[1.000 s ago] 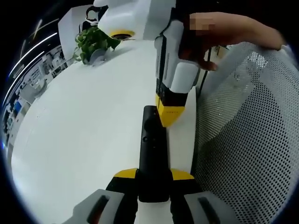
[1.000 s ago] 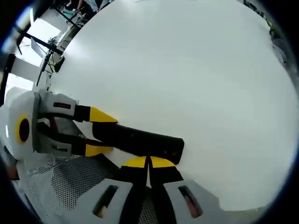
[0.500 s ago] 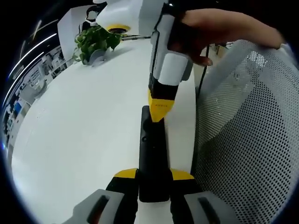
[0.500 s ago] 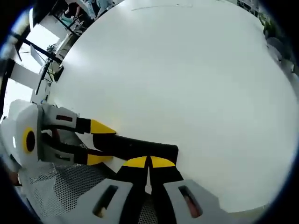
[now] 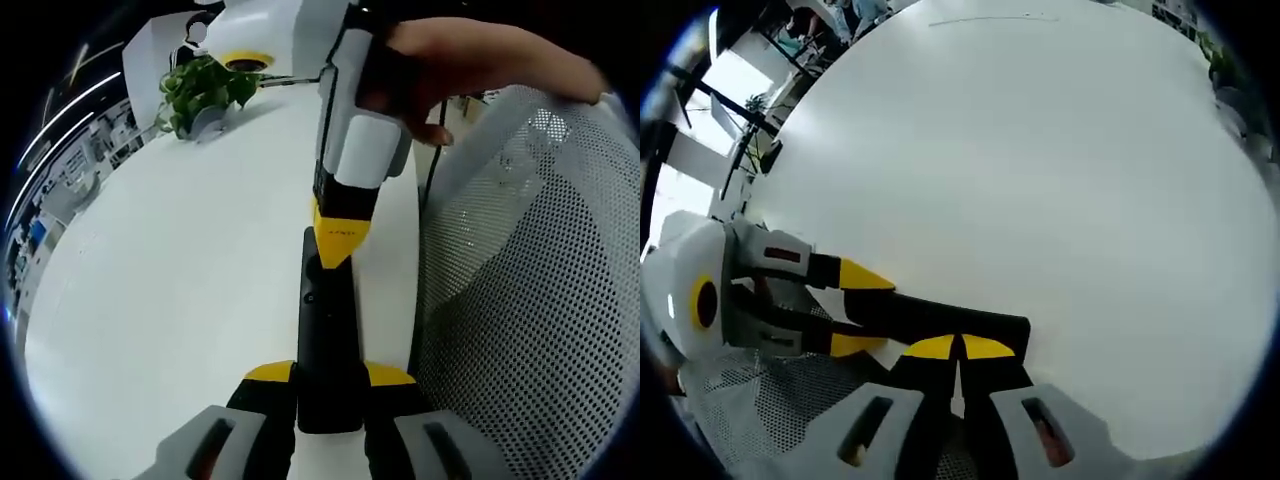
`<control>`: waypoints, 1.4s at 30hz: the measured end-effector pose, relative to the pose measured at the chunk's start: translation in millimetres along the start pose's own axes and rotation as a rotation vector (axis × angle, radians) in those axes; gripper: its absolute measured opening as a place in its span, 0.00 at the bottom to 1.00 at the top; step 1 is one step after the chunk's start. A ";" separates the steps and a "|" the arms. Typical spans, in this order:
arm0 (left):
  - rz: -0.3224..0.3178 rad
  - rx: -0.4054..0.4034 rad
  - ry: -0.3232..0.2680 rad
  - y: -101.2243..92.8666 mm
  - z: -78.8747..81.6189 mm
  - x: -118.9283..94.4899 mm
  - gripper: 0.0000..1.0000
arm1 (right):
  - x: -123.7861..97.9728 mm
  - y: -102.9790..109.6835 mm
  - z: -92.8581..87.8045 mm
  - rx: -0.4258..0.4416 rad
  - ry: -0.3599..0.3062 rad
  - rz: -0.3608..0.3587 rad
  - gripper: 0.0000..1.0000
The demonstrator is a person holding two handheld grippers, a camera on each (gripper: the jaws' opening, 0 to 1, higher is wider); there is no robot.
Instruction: Press the specified remote control buttons in sequence, fully releasing each button before pressing the next.
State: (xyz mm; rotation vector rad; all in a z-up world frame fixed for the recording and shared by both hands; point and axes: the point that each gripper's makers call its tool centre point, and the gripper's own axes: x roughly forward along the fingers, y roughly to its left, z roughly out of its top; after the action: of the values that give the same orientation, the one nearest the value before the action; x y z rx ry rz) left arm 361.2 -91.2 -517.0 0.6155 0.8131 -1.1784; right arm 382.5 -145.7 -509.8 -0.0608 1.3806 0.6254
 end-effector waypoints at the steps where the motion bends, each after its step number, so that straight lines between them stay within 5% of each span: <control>1: 0.000 0.000 0.000 0.0 -0.1 0.1 0.24 | 0.6 0.1 0.1 -0.002 0.001 0.000 0.00; 11: -0.001 0.005 0.006 0.2 -0.2 0.5 0.24 | 3.2 0.2 0.2 -0.061 0.009 -0.032 0.00; 25: 0.000 -0.004 0.003 0.3 0.1 0.1 0.25 | 3.0 -0.1 0.0 -0.024 -0.016 0.000 0.00; 42: 0.003 -0.009 -0.005 0.5 -0.2 0.4 0.25 | 3.4 4.3 1.1 -0.155 -0.022 -0.015 0.00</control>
State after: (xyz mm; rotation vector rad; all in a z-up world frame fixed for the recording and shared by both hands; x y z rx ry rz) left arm 361.7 -91.1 -517.4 0.6057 0.8133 -1.1727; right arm 381.7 -140.4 -511.3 -0.1884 1.3076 0.7178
